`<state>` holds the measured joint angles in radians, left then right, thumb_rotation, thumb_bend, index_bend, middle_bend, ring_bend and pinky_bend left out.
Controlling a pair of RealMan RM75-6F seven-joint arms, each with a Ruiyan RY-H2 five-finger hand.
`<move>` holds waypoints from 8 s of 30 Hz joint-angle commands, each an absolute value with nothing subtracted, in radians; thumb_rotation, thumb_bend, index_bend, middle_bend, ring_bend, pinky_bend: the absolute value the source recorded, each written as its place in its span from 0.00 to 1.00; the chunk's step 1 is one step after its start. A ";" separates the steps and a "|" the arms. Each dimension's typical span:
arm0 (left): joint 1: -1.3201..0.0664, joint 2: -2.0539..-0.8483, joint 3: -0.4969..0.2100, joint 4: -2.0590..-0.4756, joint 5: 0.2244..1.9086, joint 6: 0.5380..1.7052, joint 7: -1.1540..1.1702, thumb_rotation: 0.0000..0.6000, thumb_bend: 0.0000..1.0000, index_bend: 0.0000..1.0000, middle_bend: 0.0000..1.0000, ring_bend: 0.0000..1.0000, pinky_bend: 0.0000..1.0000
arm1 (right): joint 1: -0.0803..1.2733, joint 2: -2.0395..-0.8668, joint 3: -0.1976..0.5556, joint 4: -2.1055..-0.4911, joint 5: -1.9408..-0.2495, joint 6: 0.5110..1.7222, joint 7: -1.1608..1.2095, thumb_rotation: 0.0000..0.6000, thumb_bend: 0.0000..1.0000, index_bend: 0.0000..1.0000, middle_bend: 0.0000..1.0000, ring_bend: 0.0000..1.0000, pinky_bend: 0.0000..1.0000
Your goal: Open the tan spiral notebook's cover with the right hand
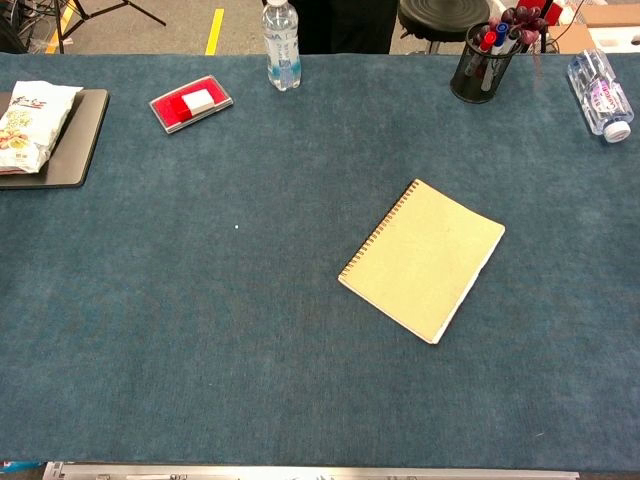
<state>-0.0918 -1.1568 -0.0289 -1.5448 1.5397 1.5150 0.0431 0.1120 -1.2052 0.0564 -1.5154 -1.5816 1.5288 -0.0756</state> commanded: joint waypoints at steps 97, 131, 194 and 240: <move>-0.085 -1.124 -0.032 -1.566 1.511 1.497 0.004 1.00 0.22 0.38 0.28 0.26 0.46 | 0.264 -1.638 -0.133 -0.984 -1.819 1.377 0.037 1.00 0.21 0.17 0.08 0.02 0.13; -0.081 -1.118 -0.033 -1.570 1.509 1.498 -0.006 1.00 0.22 0.38 0.28 0.26 0.46 | 0.299 -1.702 -0.143 -0.926 -1.795 1.363 0.060 1.00 0.21 0.17 0.08 0.02 0.13; -0.075 -1.110 -0.033 -1.580 1.506 1.499 -0.005 1.00 0.22 0.38 0.28 0.26 0.46 | 0.347 -1.810 -0.101 -0.825 -1.760 1.417 0.142 1.00 0.36 0.22 0.13 0.02 0.13; -0.072 -1.107 -0.035 -1.579 1.502 1.500 -0.009 1.00 0.22 0.38 0.28 0.26 0.46 | 0.341 -1.782 -0.089 -0.874 -1.733 1.440 0.109 1.00 0.51 0.64 0.21 0.04 0.14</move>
